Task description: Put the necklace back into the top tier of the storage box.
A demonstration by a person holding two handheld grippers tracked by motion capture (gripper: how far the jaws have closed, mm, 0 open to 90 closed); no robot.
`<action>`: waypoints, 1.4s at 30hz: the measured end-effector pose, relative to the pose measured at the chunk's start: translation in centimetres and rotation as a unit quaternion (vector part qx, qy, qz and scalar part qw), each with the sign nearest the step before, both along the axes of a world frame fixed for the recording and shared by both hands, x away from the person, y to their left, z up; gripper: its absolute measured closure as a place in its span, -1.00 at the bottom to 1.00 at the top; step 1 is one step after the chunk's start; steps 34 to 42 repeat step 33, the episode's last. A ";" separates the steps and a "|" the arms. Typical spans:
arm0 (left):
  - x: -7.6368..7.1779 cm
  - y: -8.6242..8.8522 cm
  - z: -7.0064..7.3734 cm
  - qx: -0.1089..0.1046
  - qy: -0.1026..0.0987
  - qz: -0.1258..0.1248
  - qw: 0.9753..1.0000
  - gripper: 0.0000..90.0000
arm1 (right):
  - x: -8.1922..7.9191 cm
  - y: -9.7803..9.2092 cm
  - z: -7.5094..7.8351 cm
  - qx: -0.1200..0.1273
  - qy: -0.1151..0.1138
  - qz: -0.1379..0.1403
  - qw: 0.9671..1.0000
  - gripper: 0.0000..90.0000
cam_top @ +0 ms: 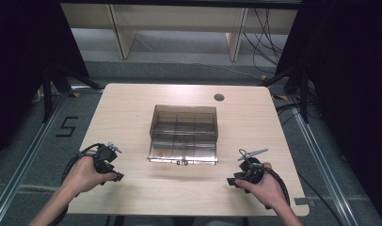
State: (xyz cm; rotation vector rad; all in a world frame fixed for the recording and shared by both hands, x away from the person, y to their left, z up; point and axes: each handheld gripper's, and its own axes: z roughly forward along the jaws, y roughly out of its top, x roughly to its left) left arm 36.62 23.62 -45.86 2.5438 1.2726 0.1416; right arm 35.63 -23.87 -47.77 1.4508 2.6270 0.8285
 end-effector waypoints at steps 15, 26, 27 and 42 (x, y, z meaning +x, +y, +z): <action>-2.5 1.4 -2.7 -0.023 -0.061 0.040 0.997 -0.14 | 0.0 0.0 0.0 -0.003 0.001 -0.004 1.000 0.29; -2.5 1.3 -3.2 -0.054 -0.092 0.057 0.993 -0.14 | -0.1 0.1 0.1 -0.001 0.007 -0.009 1.000 0.28; -2.6 1.3 -3.2 -0.056 -0.093 0.056 0.993 -0.14 | 0.0 0.0 -0.1 -0.004 0.001 -0.006 1.000 0.28; -2.4 1.1 -3.3 -0.059 -0.092 0.057 0.992 -0.14 | -0.1 0.3 0.1 -0.009 0.002 -0.020 1.000 0.27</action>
